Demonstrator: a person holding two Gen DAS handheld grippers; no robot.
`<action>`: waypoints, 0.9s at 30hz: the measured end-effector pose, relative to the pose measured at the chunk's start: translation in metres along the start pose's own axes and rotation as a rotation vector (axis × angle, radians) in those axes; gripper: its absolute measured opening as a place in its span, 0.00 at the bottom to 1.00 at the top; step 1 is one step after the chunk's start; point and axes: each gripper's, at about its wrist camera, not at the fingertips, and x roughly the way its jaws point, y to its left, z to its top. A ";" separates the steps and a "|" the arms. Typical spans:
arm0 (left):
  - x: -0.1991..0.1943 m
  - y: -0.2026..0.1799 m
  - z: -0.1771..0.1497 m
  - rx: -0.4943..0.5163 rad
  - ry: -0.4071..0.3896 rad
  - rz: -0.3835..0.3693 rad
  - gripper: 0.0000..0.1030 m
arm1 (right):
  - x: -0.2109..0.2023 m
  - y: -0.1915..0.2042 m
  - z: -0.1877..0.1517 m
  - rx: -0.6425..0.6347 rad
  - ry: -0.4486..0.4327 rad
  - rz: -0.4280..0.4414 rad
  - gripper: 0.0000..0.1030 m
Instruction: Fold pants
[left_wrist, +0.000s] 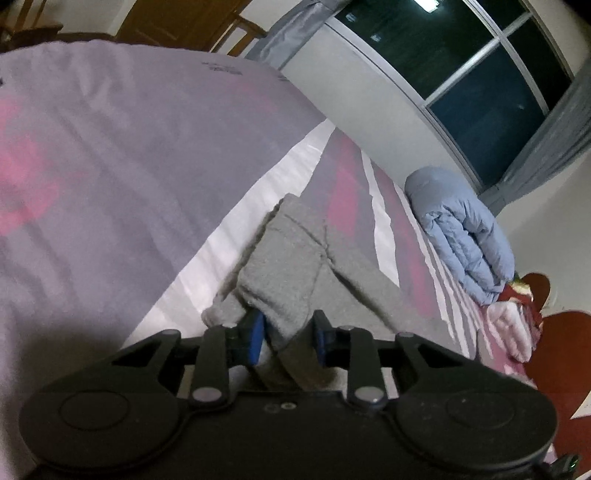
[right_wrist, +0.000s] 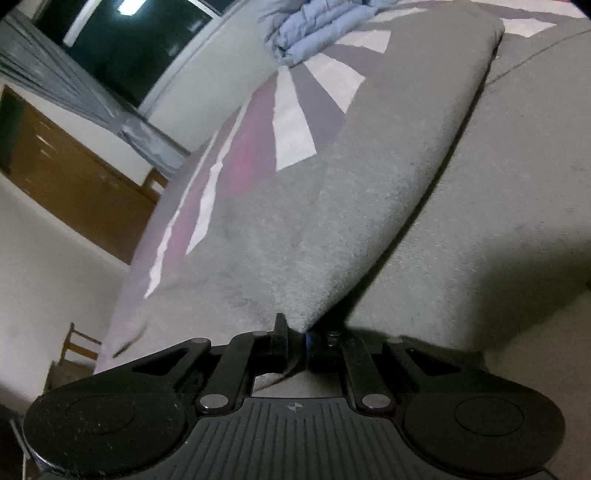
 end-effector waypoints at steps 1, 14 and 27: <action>0.000 -0.002 0.001 0.009 0.001 0.009 0.17 | 0.002 0.002 0.002 -0.007 0.011 0.001 0.08; -0.022 -0.105 -0.040 0.316 -0.064 0.191 0.50 | -0.056 0.000 0.040 -0.096 -0.137 -0.062 0.24; 0.023 -0.133 -0.120 0.470 -0.116 0.320 0.58 | 0.026 0.033 0.091 -0.375 -0.024 -0.353 0.60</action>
